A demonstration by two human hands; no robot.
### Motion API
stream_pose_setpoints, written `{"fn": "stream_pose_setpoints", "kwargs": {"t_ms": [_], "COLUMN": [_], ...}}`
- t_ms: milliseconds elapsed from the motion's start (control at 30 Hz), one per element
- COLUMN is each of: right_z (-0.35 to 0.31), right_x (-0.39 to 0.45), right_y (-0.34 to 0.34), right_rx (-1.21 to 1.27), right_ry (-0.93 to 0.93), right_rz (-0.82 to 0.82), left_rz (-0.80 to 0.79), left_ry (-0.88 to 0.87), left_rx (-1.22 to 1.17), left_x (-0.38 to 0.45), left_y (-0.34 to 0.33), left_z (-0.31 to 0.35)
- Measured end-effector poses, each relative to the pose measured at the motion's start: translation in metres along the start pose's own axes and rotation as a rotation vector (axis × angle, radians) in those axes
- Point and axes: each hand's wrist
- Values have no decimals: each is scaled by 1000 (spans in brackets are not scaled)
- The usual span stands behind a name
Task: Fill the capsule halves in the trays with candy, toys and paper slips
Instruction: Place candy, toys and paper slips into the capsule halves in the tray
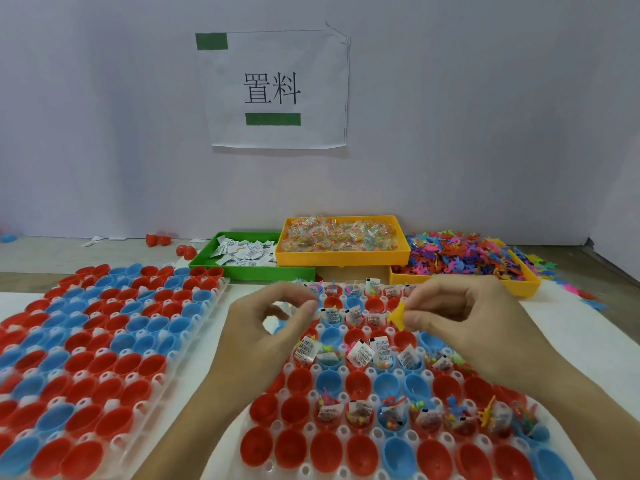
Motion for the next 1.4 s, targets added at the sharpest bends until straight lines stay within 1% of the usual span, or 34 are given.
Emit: {"fn": "stream_pose_setpoints", "kwargs": {"t_ms": [133,267,333,467,600,767,867,967,1033,1167,1400], "right_z": [-7,-8,-10,-10,-10,-6,-3,-2,-1,1,1], "right_x": [-10,-15,-17,-18,-19,-13,-11,-10,-10,-10,-9], "right_y": [-21,-31,-34,-38,-41,-29,-25,-24,-24,-24,-23], "right_rx": [-24,-47,-52,-68,-96,-150,-166,-194,-200,-232,-253], "right_ry": [48,94,124,164,175,174,172,182,185,213,232], "right_rz": [-127,-161,-162,-149,-144,7,41,38,42,41,52], "left_rz": [-244,-379,-404,-412,-439,-481,-549,-680,-738,-792,-819], "left_ry": [-52,-84,-103,-59,-40,34,71,98,102,107,115], "left_rx": [-134,-145,-156,-189,-155,-54,62,139,171,219,266], "left_x": [-7,-9,-10,-10,-8,2,5,5,5,3,4], "left_y": [-1,-1,-2,-2,3,30,41,44,43,40,35], "left_z": [8,11,13,14,14,5,1,-2,-4,-6,-11]}}
Point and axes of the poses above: each hand's wrist, its own x-axis towards the middle knuckle, its own y-axis out of the back of the hand, z = x × y, and after that the axes turned 7 degrees about x, right-handed
